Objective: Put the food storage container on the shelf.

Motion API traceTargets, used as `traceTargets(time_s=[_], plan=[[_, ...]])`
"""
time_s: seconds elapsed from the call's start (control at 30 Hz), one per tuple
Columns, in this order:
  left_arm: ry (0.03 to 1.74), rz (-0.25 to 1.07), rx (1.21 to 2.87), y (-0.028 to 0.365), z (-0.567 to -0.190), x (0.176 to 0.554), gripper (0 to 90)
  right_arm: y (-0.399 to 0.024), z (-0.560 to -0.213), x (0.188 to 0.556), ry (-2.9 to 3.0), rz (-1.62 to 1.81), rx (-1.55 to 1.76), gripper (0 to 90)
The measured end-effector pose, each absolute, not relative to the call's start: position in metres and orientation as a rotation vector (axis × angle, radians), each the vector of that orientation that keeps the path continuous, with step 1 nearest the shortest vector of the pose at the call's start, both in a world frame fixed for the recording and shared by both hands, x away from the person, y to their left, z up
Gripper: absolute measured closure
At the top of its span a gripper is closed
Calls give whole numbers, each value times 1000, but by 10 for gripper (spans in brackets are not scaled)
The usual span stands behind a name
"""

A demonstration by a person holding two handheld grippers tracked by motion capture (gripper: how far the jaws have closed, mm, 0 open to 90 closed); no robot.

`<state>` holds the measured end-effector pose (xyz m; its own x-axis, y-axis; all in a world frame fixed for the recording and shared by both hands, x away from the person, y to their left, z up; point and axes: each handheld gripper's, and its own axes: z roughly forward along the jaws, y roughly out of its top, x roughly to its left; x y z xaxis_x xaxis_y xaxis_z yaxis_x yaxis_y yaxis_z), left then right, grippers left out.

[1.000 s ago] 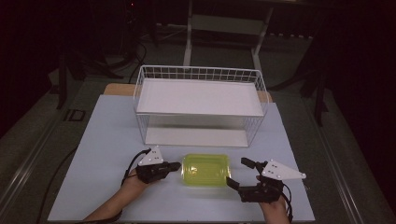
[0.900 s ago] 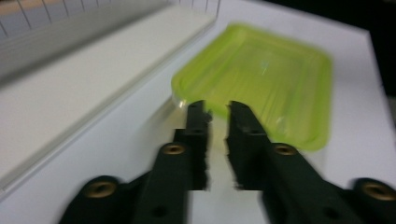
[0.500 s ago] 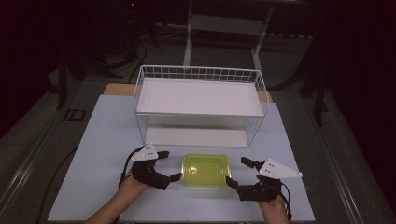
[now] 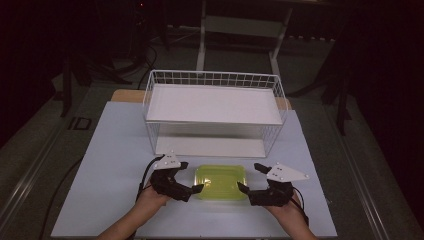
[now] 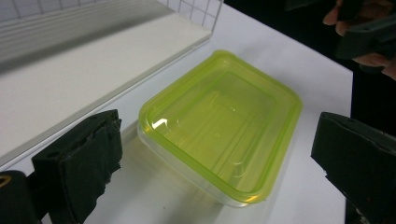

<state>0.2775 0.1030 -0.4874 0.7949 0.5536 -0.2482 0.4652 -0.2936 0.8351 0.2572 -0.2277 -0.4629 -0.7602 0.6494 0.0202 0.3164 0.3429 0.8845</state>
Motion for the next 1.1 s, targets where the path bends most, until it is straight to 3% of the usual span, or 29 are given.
traceTargets(time_s=[0.13,0.23,0.4,0.47,0.7,0.83,1.1], plan=[[842,76,1941,101,-498,286,57,-234,-475,265,2286,1376,951,226],[932,31,1925,101,-507,292,139,-237,-482,267,2293,1389,1018,226],[1043,-2,1939,98,-518,293,204,-237,-494,272,2325,1334,1113,228],[1052,-30,1938,99,-520,293,253,-235,-498,272,2358,1317,1126,281],[1032,-94,1917,98,-520,289,558,-231,-510,279,2429,1284,1248,430],[1043,-119,1926,96,-520,289,590,-233,-506,280,2457,1272,1293,569],[1026,-120,1923,95,-518,281,647,-234,-503,277,2482,1294,1331,634]])
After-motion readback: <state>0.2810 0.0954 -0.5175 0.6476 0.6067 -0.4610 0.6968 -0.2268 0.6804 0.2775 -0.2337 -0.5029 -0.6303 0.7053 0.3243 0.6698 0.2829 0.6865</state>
